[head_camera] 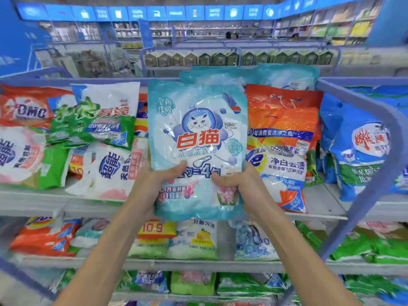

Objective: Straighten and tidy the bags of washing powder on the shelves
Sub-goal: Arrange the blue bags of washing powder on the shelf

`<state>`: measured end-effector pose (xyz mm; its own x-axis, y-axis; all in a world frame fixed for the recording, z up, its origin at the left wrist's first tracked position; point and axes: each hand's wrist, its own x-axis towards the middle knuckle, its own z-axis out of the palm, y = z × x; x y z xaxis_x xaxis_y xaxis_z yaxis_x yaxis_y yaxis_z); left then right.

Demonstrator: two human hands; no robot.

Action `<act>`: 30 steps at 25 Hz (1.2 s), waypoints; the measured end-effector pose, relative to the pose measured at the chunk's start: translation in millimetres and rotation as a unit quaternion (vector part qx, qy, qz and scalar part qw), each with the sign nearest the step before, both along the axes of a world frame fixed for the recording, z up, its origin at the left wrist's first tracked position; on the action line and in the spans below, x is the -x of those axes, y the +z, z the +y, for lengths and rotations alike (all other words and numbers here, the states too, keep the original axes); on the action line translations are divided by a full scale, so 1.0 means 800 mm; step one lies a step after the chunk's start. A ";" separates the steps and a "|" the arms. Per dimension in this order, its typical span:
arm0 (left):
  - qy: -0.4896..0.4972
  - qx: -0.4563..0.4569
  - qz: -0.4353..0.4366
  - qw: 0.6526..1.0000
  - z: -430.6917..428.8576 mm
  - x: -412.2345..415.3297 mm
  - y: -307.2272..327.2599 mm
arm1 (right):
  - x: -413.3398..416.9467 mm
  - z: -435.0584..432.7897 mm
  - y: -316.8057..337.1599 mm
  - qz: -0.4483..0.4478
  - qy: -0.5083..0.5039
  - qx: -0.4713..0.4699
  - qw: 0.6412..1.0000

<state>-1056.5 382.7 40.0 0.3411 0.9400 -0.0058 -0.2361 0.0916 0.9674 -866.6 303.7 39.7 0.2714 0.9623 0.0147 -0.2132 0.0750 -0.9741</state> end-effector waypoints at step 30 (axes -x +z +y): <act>0.209 -0.278 0.406 0.845 0.014 -0.066 -0.034 | -0.118 -0.054 -0.031 -0.360 -0.372 0.103 0.849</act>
<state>-1003.6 393.8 12.9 0.0746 0.9114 0.4047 0.6266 -0.3586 0.6920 -771.8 260.1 15.0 0.7978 0.5303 0.2869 0.4753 -0.2604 -0.8404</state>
